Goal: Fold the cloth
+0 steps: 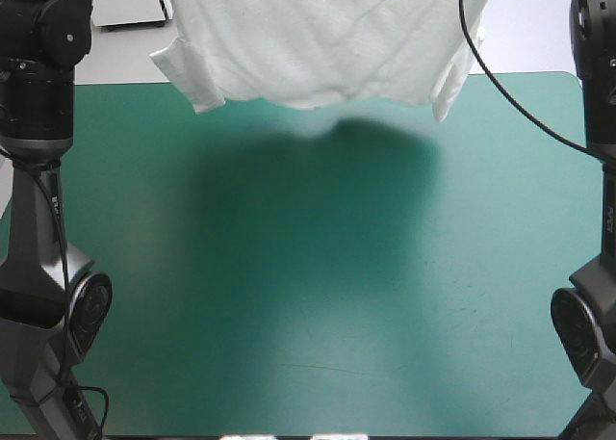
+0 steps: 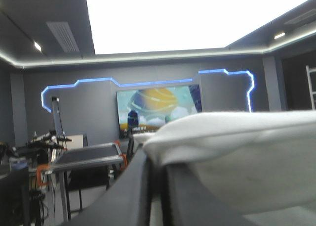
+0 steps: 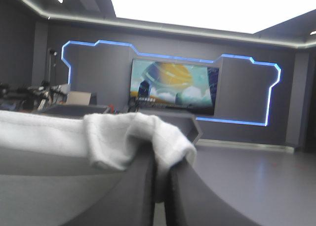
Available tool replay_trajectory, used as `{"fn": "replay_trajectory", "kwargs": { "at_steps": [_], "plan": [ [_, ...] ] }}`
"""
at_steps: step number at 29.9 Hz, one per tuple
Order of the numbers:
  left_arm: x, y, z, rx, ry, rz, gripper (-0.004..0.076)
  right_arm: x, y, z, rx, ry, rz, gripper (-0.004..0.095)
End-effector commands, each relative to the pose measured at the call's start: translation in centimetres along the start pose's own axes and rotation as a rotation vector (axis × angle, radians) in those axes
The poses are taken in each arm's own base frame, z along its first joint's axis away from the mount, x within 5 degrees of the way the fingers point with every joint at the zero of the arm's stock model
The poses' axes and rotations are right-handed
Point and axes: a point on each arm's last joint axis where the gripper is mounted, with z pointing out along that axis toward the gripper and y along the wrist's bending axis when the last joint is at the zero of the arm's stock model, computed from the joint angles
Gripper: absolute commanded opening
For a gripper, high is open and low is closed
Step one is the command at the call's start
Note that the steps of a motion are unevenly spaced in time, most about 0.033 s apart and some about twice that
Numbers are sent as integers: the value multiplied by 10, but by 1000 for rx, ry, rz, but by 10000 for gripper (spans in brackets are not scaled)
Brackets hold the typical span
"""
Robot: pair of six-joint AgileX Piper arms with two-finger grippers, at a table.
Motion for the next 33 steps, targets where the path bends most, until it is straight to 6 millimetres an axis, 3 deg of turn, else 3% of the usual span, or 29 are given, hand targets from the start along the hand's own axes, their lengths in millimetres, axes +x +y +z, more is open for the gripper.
{"fn": "replay_trajectory", "kwargs": {
  "at_steps": [1, 7, 13, 17, 22, 27, 29, 33],
  "plan": [
    [-9, 11, -7, -9, 23, -23, -9, -2, -5, -7, -41, 87, 28, -17],
    [85, 7, 4, 25, 576, -64, -9, 89, 11, 18, -37, 570, 29, -17],
    [173, -2, 7, 51, 964, -138, -9, 178, 23, 31, -32, 953, 15, -17],
    [230, -6, 3, 37, 1196, -170, -9, 221, 30, 32, -74, 1109, 19, -17],
    [279, -12, 0, 12, 1322, -223, -9, 282, 31, 19, -105, 1330, 31, -17],
    [325, -15, -18, -5, 1501, -217, -9, 331, 30, -5, -135, 1491, 79, -17],
    [341, -21, -29, 2, 1551, -228, -9, 341, 32, -18, -161, 1533, 89, -17],
    [346, -40, -56, 28, 1538, -219, -9, 349, 30, -46, -172, 1572, 97, -17]
  ]
}}
